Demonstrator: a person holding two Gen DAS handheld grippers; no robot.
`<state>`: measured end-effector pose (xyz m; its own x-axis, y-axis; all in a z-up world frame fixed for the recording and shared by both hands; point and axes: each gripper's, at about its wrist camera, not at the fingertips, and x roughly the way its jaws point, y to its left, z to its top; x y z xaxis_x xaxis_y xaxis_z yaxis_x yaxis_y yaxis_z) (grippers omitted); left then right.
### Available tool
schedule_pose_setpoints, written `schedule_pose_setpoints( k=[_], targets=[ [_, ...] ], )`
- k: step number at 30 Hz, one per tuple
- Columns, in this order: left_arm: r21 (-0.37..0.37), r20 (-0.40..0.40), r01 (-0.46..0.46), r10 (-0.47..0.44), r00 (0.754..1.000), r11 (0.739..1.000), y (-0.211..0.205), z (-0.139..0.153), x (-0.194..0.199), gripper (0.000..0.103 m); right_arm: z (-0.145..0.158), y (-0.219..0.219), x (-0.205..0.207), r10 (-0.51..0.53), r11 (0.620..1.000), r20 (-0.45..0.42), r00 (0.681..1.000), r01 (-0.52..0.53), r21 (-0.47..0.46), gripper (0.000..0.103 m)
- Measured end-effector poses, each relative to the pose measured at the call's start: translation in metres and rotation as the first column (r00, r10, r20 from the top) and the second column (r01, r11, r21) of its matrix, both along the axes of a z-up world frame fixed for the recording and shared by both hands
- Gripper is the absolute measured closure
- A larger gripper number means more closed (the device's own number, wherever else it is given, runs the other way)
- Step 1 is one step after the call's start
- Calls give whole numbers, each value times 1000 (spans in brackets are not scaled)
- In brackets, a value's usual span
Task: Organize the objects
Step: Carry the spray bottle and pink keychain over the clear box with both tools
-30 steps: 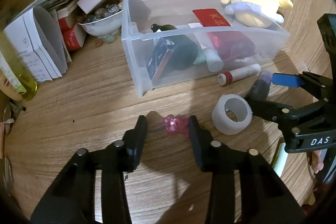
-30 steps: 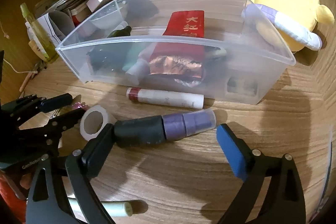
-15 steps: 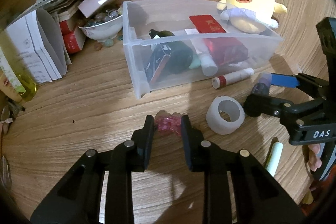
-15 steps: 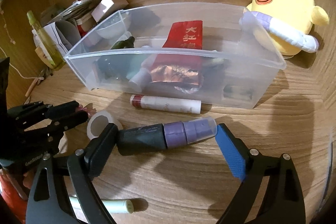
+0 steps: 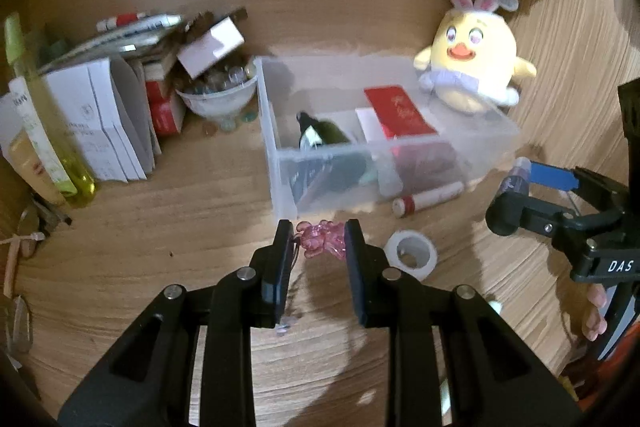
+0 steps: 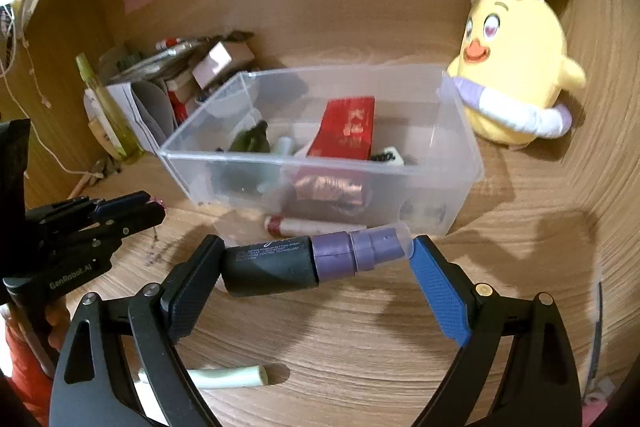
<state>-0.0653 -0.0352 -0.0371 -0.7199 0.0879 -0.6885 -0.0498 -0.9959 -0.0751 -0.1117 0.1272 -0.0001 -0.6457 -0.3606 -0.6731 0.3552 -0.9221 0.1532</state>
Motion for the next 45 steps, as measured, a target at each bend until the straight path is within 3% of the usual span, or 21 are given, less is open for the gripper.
schedule_pose_setpoints(
  k=[24,39,45],
  targets=[
    [59,-210,3,10,978,998,7,73,4,78,53,21,-2,-53,997,-146,988,45,-56,11],
    [101,-275,-19,46,960,995,5,99,-16,78,71,27,-24,-75,994,-197,978,58,-90,11],
    [91,-271,-20,44,962,996,8,96,-28,78,64,21,-40,-72,995,-179,981,60,-75,11]
  ],
)
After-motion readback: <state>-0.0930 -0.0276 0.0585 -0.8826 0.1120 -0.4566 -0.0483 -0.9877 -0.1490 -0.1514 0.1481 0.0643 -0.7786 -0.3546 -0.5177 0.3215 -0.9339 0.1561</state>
